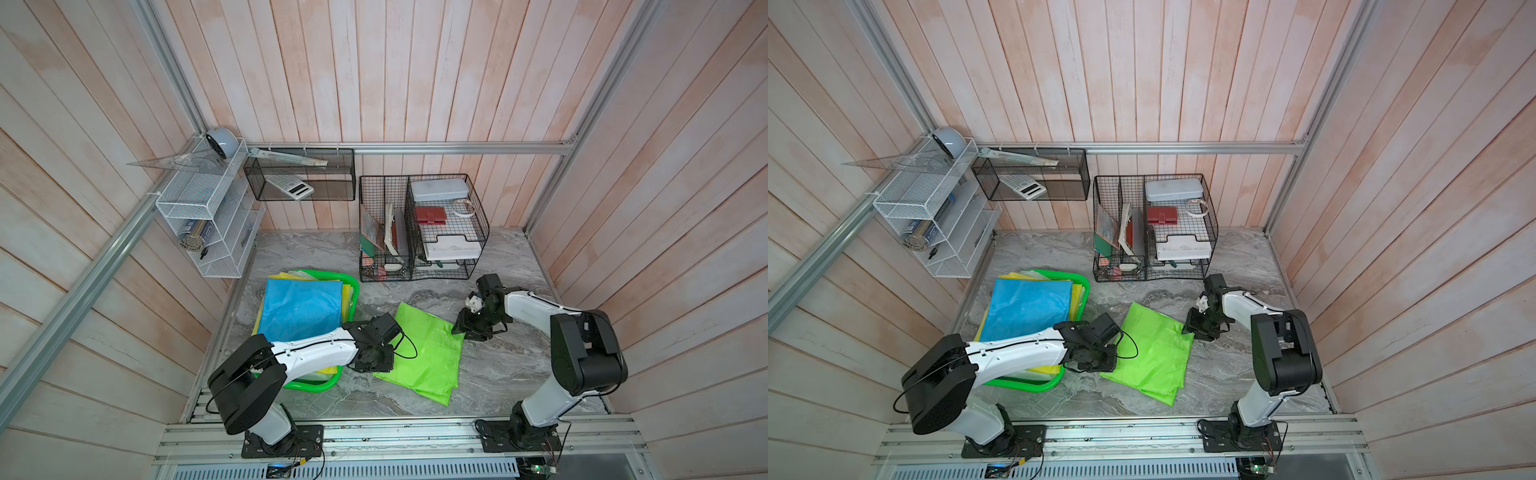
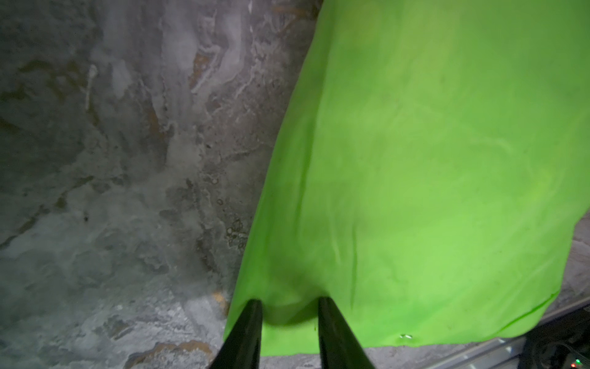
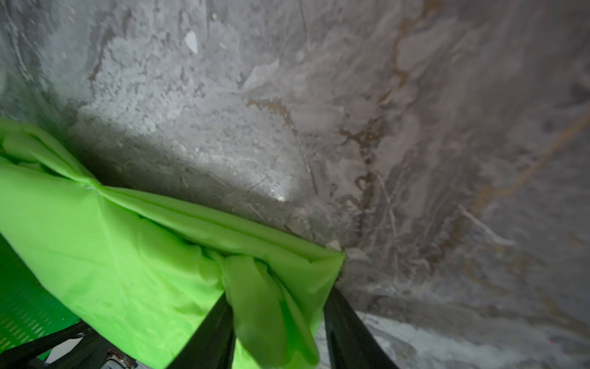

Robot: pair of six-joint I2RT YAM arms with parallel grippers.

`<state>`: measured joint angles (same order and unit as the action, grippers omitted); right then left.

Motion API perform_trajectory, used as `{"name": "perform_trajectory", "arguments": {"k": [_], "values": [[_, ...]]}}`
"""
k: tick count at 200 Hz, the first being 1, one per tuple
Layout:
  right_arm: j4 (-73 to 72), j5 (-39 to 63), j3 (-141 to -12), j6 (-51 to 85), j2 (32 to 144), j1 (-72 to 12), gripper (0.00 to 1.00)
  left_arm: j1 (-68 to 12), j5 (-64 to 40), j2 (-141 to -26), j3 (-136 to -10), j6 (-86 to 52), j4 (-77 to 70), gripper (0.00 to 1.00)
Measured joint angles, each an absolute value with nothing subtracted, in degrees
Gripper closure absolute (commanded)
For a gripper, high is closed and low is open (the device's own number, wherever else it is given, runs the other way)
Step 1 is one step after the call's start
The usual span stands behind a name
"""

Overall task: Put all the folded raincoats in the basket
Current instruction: Pick up the raincoat from the center of the board.

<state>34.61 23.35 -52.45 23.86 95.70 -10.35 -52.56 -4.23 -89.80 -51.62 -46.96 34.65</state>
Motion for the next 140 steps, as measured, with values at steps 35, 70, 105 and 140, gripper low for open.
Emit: {"name": "perform_trajectory", "arguments": {"k": [35,70,105,140], "values": [[33.01,24.27,-52.36,23.77,96.60,-10.35,0.81,-52.53,-4.78,-89.80,-51.62,-47.03,34.37,0.64],[31.70,24.97,-51.48,24.32,96.68,-9.78,1.00,-52.51,-5.74,-88.95,-52.01,-47.90,33.89,0.59],[31.29,25.28,-50.33,24.16,95.66,-8.49,1.00,-52.51,-5.02,-84.93,-52.80,-48.99,34.74,0.44],[31.90,23.59,-49.01,24.16,93.30,-6.44,1.00,-52.51,-3.57,-81.62,-52.73,-49.63,35.09,0.39]]}}
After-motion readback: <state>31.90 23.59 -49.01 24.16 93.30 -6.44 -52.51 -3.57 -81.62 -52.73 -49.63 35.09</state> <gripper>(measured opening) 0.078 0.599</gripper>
